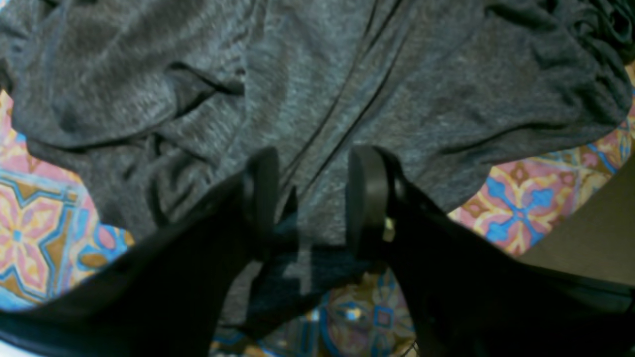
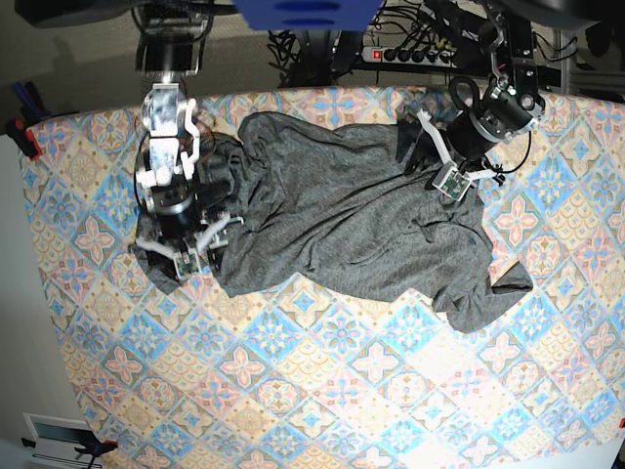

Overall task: Layout the t-shirt on the table in an organized manner, then fold the t-shirt properly
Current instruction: 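Release the shirt with the right gripper and regrasp a fold nearby, then drag the grasped fold away from the left gripper to spread the shirt, then release and regrasp the shirt with the right gripper, pulling it flatter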

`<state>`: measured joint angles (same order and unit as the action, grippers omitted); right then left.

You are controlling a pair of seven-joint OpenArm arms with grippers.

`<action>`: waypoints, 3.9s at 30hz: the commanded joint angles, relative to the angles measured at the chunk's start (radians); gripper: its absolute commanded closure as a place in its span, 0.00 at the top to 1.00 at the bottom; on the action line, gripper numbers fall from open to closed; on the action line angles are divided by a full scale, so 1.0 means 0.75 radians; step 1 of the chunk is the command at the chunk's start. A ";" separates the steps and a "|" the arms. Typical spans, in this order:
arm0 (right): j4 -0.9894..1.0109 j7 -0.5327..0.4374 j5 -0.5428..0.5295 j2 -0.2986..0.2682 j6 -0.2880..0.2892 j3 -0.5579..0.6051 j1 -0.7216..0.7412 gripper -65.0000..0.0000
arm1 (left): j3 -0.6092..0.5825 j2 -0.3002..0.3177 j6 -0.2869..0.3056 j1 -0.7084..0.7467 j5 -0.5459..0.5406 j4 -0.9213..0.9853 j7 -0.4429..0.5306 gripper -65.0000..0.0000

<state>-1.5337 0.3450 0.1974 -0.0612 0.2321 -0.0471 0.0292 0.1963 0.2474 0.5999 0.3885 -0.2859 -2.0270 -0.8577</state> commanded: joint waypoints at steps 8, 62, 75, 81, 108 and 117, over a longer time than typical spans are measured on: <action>0.287 -0.183 -0.017 -0.030 -0.008 0.039 0.111 0.53 | 0.005 0.011 0.005 -0.006 -0.011 -0.021 0.028 0.35; 0.323 -0.289 0.210 -0.030 0.107 -1.112 0.195 0.02 | -0.005 -0.030 0.003 -0.008 -0.006 -0.001 0.024 0.36; 0.076 -0.299 0.210 -0.030 0.117 -1.018 0.152 0.54 | -0.007 -0.030 0.003 -0.063 -0.013 -0.003 0.022 0.36; -0.129 -0.299 0.206 -0.013 0.215 -0.744 0.087 0.54 | -0.060 -0.030 0.003 -0.059 -0.006 -0.001 0.022 0.36; 0.323 -0.158 0.210 -0.093 0.377 0.076 0.228 0.54 | -0.058 -0.028 0.003 -0.057 -0.004 0.001 0.022 0.35; 0.436 -0.162 0.210 -0.114 0.377 0.084 0.289 0.54 | -0.060 -0.030 0.003 -0.059 -0.004 0.020 0.022 0.35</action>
<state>-1.2026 0.2268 0.3595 -0.1387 0.5144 0.0189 0.2451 0.1501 0.2199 0.5995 0.3504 -0.2756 -1.9961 -0.8619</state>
